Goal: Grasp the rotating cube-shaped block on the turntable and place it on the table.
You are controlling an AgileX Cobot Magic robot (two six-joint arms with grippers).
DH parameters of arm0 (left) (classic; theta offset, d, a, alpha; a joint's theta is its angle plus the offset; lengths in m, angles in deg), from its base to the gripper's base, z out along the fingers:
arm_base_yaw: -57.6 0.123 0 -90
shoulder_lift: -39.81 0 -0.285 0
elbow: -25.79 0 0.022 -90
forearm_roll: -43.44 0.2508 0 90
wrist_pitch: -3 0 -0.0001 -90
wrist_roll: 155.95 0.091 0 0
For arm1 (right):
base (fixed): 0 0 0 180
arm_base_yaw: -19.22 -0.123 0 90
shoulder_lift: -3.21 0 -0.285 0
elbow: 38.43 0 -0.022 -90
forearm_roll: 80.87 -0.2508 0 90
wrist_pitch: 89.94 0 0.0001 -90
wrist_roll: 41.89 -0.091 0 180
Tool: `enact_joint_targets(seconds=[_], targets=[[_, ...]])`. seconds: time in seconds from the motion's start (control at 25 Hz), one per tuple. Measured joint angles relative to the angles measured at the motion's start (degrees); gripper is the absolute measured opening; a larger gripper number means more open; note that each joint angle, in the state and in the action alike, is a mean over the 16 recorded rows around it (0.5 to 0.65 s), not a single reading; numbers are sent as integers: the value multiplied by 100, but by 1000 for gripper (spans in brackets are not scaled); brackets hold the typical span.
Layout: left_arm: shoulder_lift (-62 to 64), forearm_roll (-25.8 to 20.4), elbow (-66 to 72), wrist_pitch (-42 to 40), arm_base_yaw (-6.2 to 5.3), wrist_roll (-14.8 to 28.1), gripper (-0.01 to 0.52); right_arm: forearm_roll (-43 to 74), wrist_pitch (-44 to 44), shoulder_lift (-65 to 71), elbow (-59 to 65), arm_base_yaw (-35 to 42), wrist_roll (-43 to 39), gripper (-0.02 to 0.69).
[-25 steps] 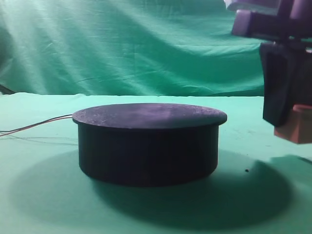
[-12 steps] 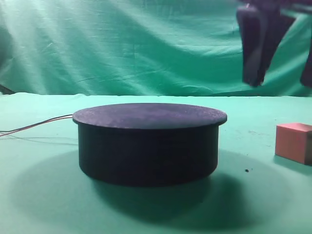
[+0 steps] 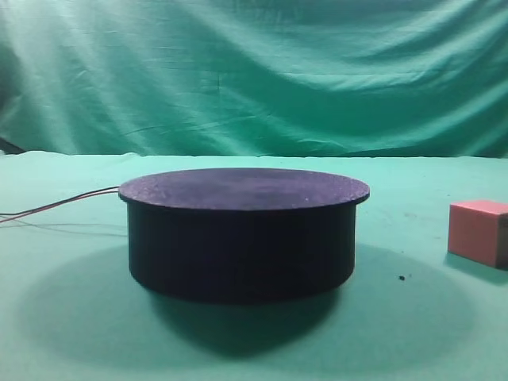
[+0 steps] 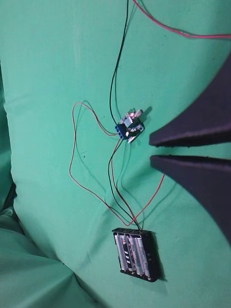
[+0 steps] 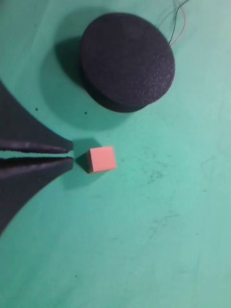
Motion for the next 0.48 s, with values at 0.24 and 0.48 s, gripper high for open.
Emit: enact_joint_targets(seconds=[0.24, 0.48], targets=[[0, 0, 0, 0, 0, 0, 0, 28, -236, -450, 144, 7, 467, 0], [0, 0, 0, 0, 0, 0, 0, 131, -858, -808, 451, 299, 1111, 0]])
